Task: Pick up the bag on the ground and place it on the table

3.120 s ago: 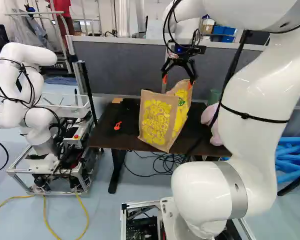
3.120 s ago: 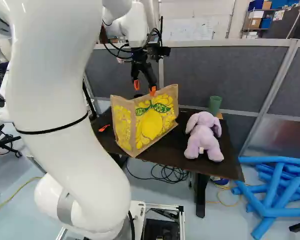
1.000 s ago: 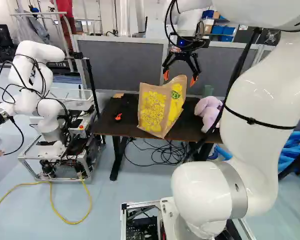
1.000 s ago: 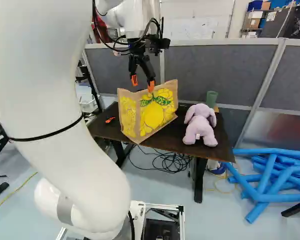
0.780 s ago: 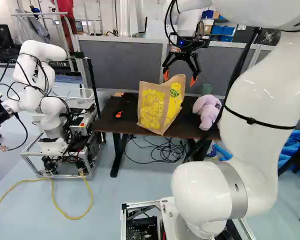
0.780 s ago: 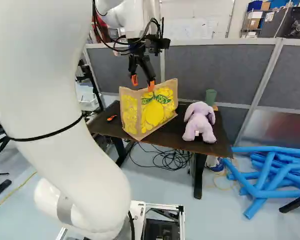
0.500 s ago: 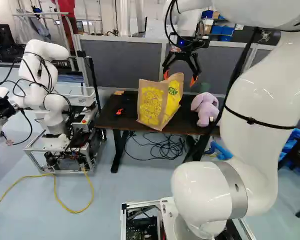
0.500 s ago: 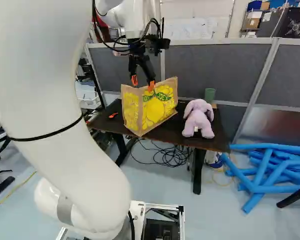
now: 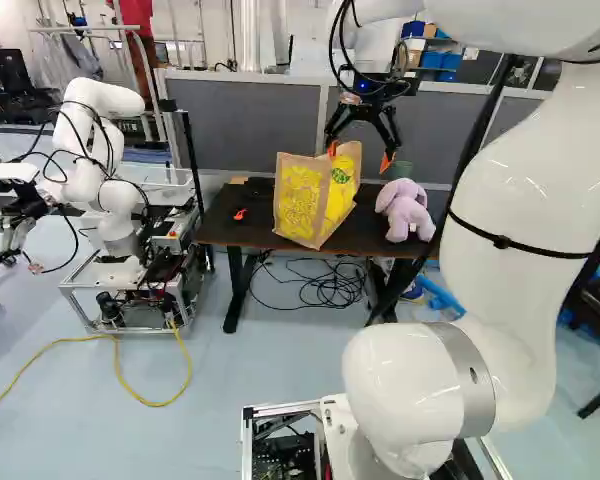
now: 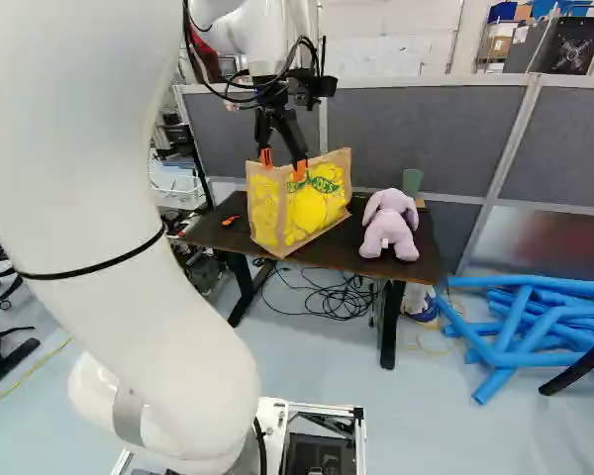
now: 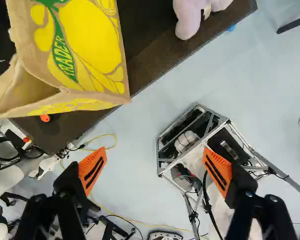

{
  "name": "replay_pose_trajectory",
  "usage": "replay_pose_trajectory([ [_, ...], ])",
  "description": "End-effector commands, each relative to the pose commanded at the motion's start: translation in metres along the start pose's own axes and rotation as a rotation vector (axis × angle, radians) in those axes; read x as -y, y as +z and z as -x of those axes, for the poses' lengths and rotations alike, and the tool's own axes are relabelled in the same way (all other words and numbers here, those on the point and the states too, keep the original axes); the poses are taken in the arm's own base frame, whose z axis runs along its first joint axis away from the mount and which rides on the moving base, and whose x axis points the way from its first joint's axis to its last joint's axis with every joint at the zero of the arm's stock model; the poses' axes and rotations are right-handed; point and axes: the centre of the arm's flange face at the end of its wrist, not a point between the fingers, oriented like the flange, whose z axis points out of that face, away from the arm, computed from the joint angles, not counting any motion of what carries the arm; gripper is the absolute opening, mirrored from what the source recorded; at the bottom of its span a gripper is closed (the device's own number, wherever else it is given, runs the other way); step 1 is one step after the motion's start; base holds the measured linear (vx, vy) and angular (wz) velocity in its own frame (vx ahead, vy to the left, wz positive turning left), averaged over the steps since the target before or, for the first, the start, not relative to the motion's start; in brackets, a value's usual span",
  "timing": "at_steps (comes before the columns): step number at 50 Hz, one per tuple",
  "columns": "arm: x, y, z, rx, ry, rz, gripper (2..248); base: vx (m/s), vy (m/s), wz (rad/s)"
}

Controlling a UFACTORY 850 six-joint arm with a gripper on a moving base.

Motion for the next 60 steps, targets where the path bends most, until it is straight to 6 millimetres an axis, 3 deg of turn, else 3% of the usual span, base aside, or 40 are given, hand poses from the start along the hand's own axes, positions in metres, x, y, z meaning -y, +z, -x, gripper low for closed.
replay_pose_trajectory([
  [24, 0.0000, 0.0000, 0.0000, 0.000, 0.000, 0.000, 247, -0.119, -0.003, 0.005],
  [60, 0.0000, 0.0002, 0.0000, -0.001, 0.000, 0.000, 247, 0.004, 0.000, 0.000],
])
